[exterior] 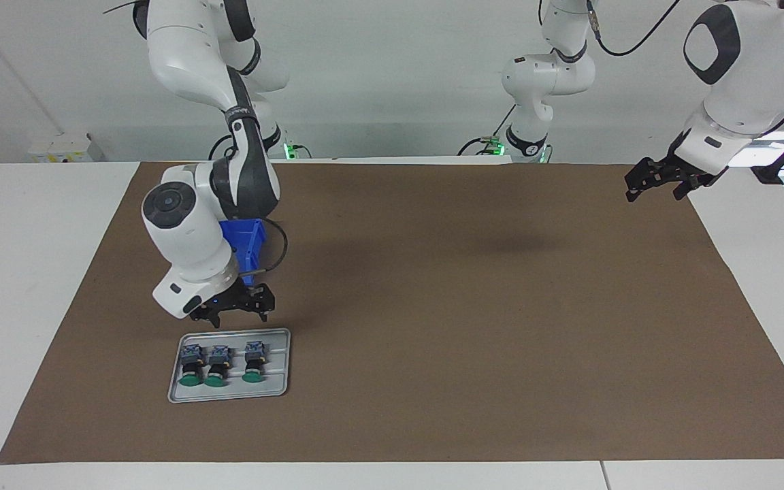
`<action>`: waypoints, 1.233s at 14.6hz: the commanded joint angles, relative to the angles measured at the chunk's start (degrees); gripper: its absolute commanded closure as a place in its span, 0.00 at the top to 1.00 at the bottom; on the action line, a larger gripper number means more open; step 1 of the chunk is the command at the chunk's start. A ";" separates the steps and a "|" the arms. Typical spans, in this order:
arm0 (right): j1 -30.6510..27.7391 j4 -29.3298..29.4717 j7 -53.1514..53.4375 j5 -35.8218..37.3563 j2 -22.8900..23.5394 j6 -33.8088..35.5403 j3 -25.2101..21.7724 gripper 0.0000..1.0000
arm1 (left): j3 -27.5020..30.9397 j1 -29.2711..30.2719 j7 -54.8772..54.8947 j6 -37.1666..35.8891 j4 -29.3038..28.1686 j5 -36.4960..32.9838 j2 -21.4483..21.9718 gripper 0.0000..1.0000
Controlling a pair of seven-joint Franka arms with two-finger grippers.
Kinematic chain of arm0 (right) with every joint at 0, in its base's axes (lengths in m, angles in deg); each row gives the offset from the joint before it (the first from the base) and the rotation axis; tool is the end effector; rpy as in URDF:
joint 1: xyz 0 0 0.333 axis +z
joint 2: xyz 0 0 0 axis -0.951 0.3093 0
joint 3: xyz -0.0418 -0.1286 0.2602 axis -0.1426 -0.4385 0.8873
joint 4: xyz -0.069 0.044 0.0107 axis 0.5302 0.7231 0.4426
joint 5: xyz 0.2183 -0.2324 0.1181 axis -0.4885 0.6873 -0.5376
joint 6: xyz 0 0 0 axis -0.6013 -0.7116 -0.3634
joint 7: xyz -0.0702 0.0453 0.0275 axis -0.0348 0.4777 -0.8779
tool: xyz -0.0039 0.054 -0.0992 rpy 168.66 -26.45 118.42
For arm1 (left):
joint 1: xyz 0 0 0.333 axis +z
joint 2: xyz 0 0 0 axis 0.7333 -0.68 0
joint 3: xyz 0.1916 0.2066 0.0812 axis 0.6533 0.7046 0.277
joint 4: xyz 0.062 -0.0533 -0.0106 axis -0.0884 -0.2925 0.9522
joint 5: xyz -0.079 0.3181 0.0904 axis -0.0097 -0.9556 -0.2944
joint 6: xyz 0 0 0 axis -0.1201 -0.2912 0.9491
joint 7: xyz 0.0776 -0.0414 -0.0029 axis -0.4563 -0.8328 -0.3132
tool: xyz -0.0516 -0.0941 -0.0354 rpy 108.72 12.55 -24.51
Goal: Place and press button with both arms
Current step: 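Reach the right gripper to the green-capped button on the metal tray, then grasp one black-and-green button from the tray with the right gripper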
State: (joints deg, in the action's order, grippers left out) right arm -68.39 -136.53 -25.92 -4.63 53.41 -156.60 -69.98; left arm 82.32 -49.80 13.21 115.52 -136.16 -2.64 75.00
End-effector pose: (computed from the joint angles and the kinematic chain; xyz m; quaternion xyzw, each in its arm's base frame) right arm 0.6240 0.0735 0.3744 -0.9982 -0.0504 -0.0333 0.0054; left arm 0.4877 -0.0207 0.5618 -0.9978 0.0401 0.0518 0.0074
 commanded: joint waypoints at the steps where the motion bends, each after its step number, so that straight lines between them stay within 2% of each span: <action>1: -0.08 0.79 1.49 -0.37 2.25 -2.60 0.23 0.79 | -0.11 -0.18 0.23 -0.56 -1.13 -0.59 1.38 1.00; 3: 0.01 0.88 1.75 -0.37 4.01 -4.97 0.23 0.67 | -0.11 -0.18 0.05 -0.64 -1.22 -0.59 1.38 1.00; 4: 0.01 0.96 2.10 -0.28 4.89 -5.94 0.23 0.65 | -0.11 -0.18 -0.13 -0.56 -1.13 -0.59 1.38 1.00; 10: 0.97 0.96 2.63 0.33 7.53 -10.60 0.23 0.65 | -0.11 -0.18 -0.22 -0.64 -1.22 -0.59 1.38 1.00; 15: 0.45 0.96 2.46 0.51 8.50 -11.83 0.15 0.64 | -0.11 -0.18 -0.30 -0.56 -1.22 -0.59 1.38 1.00; 17: 0.27 0.96 2.28 0.51 8.51 -11.75 0.15 0.59 | -0.11 -0.26 -0.30 -0.56 -1.22 -0.59 1.38 1.00; 18: 0.27 0.96 2.28 0.60 8.50 -11.57 0.15 0.51 | -0.11 -0.26 -0.30 -0.56 -1.13 -0.59 1.38 1.00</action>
State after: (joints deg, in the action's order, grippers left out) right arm -67.79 -136.38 -24.44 -4.55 60.92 -167.77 -70.09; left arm 82.27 -49.80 13.20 115.36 -136.16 -2.64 75.00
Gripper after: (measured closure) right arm 0.396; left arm 0.000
